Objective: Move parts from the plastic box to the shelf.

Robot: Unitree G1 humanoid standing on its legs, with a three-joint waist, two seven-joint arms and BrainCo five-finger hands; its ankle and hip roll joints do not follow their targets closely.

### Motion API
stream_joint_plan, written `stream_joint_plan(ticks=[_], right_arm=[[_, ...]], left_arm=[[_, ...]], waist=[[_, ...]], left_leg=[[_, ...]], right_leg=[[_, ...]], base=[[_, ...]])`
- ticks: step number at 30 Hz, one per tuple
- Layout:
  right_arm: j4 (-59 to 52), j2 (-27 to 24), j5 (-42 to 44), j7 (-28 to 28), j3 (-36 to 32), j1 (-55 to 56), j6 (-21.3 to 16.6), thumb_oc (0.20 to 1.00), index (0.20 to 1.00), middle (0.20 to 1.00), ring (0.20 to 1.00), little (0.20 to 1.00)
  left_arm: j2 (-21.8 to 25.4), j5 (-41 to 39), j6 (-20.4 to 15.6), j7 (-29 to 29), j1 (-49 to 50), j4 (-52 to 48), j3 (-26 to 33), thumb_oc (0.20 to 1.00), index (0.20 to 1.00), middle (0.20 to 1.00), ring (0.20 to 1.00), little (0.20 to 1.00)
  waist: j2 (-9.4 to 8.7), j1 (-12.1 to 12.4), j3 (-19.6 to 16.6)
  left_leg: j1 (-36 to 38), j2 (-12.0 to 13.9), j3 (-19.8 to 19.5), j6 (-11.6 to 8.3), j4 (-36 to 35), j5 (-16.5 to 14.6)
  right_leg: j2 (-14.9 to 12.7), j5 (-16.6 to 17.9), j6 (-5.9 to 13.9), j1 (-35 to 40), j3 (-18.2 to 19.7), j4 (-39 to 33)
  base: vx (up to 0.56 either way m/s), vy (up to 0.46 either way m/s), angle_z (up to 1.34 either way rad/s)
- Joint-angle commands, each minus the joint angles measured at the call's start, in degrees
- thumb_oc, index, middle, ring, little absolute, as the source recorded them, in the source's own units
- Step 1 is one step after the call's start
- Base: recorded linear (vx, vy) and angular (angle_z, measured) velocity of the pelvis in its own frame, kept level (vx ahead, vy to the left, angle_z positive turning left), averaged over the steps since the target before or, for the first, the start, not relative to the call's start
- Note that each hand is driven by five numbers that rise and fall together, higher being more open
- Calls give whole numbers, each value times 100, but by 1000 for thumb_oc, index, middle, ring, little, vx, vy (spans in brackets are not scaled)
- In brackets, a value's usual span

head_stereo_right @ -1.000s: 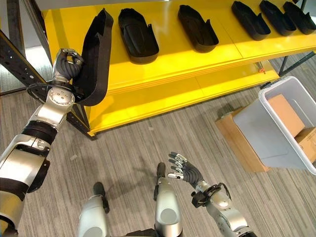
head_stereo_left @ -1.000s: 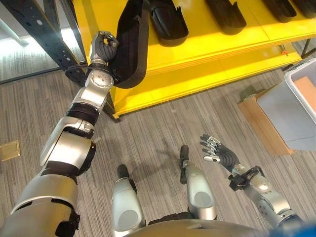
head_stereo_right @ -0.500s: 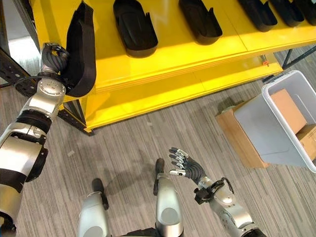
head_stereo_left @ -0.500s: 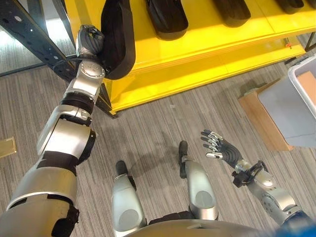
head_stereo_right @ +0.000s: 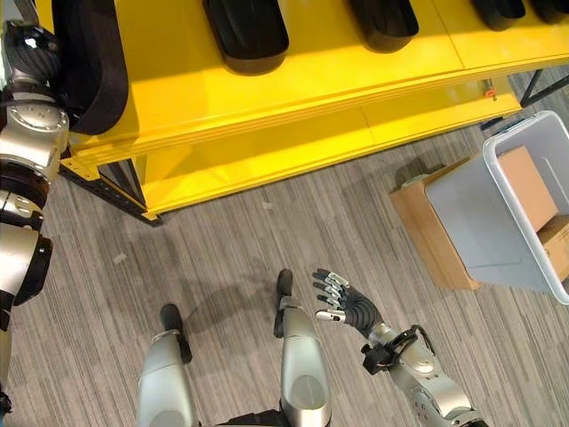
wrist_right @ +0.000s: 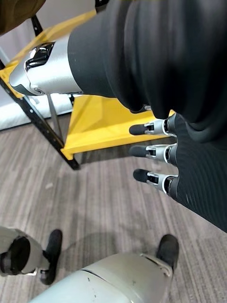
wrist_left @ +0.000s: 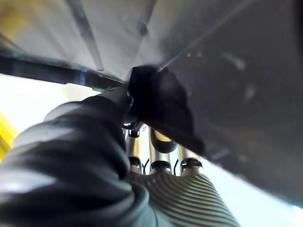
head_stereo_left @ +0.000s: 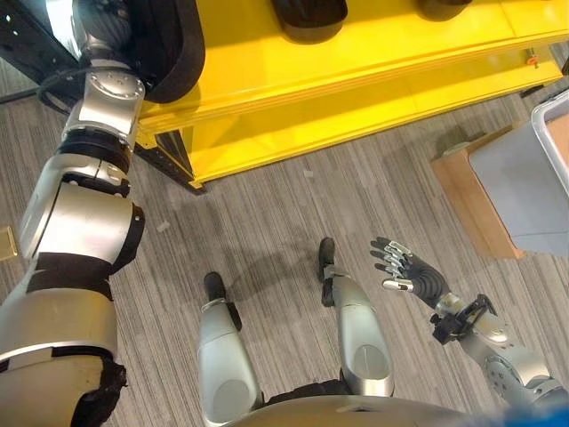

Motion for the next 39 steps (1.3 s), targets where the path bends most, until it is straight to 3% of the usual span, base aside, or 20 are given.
stream_joint_plan(ticks=[1, 13, 17, 18, 19, 31, 39], right_arm=[[-138, -219, 381, 124, -301, 308, -309, 1000, 1000, 1000, 1000, 1000], [-161, -389, 503, 261, -465, 551, -261, 1000, 1000, 1000, 1000, 1000], [-225, -504, 534, 303, -596, 626, -225, 1000, 1000, 1000, 1000, 1000], [-238, -532, 557, 330, -685, 695, -206, 1000, 1000, 1000, 1000, 1000], [-243, -525, 555, 341, -698, 714, -202, 1000, 1000, 1000, 1000, 1000], [-165, -580, 537, 357, -848, 850, -161, 1000, 1000, 1000, 1000, 1000], [-173, -615, 541, 381, -793, 718, -181, 1000, 1000, 1000, 1000, 1000]], left_arm=[[603, -150, -393, 296, -341, -107, 120, 200, 200, 200, 200, 200], [814, 10, -347, 308, -856, 86, -457, 200, 200, 200, 200, 200], [822, 161, -142, 224, -991, 319, -603, 200, 200, 200, 200, 200], [823, 231, -134, 216, -1157, 324, -743, 918, 918, 918, 918, 918], [841, 242, -134, 207, -1157, 320, -759, 1000, 1000, 1000, 1000, 1000], [1039, -653, -294, 201, -1184, 307, -365, 1000, 1000, 1000, 1000, 1000], [1179, -422, -375, 274, -1285, 118, -552, 1000, 1000, 1000, 1000, 1000]], waist=[[-48, -38, -339], [-35, -111, -404], [-33, -134, -388], [-28, -149, -400], [-25, -148, -407], [93, -75, -479], [134, -15, -528]], left_leg=[[-285, -102, 69, 177, 47, -5], [-844, -61, 44, 175, 276, -23], [-934, -56, 44, 186, 340, -45], [-1021, -50, 31, 185, 371, -48], [-1050, -50, 24, 188, 401, -54], [-1173, -36, -23, 206, 613, -168], [-924, -41, -26, 191, 574, -180]], right_leg=[[-221, -216, 277, -325, 120, 295], [-174, -183, 280, -845, 206, 415], [-179, -190, 281, -952, 262, 471], [-175, -201, 273, -1037, 266, 510], [-172, -208, 270, -1056, 264, 533], [-150, -345, 248, -1199, 316, 779], [-154, -416, 251, -988, 297, 818]], base=[[0, 0, 0], [1, 3, 0], [7, 8, -2], [0, 0, 0], [0, 0, 0], [7, 1, -3], [0, 0, 0]])
